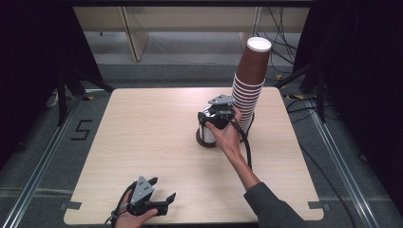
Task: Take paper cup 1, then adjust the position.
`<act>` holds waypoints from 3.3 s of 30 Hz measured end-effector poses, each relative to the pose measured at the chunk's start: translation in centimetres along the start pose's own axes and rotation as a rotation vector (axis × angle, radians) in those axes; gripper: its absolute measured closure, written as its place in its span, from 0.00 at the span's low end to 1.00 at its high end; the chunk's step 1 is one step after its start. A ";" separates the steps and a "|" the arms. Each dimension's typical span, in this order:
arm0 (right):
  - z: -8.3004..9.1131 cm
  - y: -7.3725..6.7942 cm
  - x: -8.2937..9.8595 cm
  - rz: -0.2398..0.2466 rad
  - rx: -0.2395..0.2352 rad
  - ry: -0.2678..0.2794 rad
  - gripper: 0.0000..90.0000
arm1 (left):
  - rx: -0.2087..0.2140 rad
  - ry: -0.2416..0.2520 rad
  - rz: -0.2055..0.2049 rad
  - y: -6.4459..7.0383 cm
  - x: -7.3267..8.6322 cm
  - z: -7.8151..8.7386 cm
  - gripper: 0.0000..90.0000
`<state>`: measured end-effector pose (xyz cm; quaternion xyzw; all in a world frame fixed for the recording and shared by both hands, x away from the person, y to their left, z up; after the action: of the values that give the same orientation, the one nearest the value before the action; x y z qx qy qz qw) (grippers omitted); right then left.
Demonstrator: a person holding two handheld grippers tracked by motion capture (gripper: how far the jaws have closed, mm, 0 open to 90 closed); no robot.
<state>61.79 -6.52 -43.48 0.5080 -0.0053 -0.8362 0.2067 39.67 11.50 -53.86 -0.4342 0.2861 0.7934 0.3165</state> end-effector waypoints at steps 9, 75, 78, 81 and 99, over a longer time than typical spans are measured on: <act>-0.5 -0.1 0.2 0.000 0.003 -0.021 0.37 | 0.003 0.002 0.000 0.0 0.0 -0.1 0.17; 11.4 -4.4 0.0 0.059 -0.292 0.130 0.39 | -0.018 0.020 0.007 -0.2 -0.1 -0.6 0.16; 11.6 -5.0 1.0 0.056 -0.314 0.123 0.39 | -0.009 0.040 0.008 -0.1 -0.2 -0.8 0.16; 11.6 -5.6 2.0 0.071 -0.342 0.098 0.39 | -0.014 0.044 0.009 -0.3 -0.3 -0.7 0.16; 12.1 -7.5 3.8 0.080 -0.424 0.063 0.39 | -0.016 0.062 0.013 -0.4 -0.5 -0.5 0.16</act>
<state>47.44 -3.39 -42.51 0.4783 0.1571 -0.7935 0.3419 40.45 11.29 -53.78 -0.4594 0.2921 0.7838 0.2988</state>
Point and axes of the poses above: each handheld gripper's, and its own axes: z roughly backward along the jaws, x roughly out of its underside, y roughly to its right, the point moved 8 cm from there along -z, roughly forward along the jaws, and after that the axes turned 13 degrees about x, right-handed, at the moved point
